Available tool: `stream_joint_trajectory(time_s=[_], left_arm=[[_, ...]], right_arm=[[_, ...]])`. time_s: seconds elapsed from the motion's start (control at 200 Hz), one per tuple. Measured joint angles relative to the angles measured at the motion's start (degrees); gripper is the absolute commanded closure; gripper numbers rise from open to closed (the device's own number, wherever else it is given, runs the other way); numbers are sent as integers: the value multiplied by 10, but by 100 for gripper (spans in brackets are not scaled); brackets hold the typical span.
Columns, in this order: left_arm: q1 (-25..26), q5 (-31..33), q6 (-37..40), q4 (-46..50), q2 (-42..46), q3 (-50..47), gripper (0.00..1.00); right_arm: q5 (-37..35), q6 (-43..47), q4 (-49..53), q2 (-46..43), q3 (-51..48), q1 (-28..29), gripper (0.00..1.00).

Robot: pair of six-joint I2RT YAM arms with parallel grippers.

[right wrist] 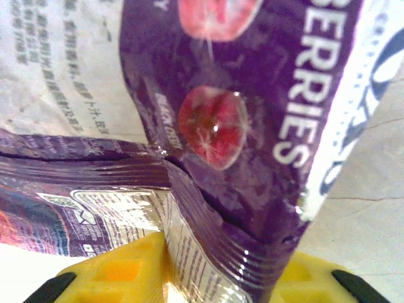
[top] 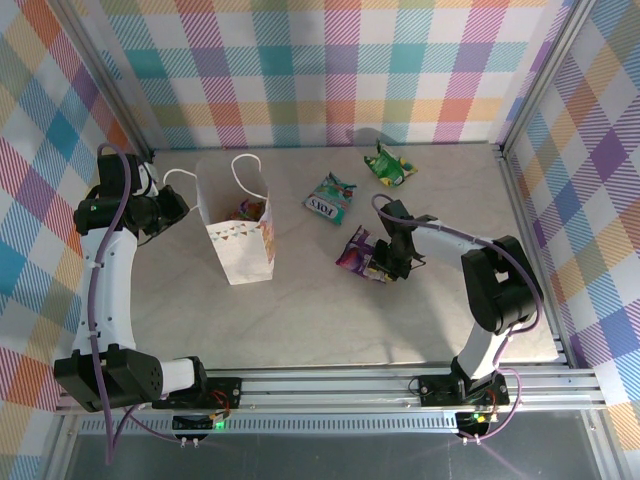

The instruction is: Place the snacks into the paper bag

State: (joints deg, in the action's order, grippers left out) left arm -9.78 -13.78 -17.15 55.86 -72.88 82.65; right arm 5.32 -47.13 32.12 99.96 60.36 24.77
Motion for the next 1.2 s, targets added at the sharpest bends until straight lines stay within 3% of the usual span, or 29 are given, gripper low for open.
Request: stream_joint_trajectory(time_s=[0.385,1.2], left_arm=[[0,0,0,0,1,0,85],[0,-2,0,0,4,4,79]], right_arm=[[-22,12,19,-2,16,0,82],[-47,61,80,-33,80,0,88]])
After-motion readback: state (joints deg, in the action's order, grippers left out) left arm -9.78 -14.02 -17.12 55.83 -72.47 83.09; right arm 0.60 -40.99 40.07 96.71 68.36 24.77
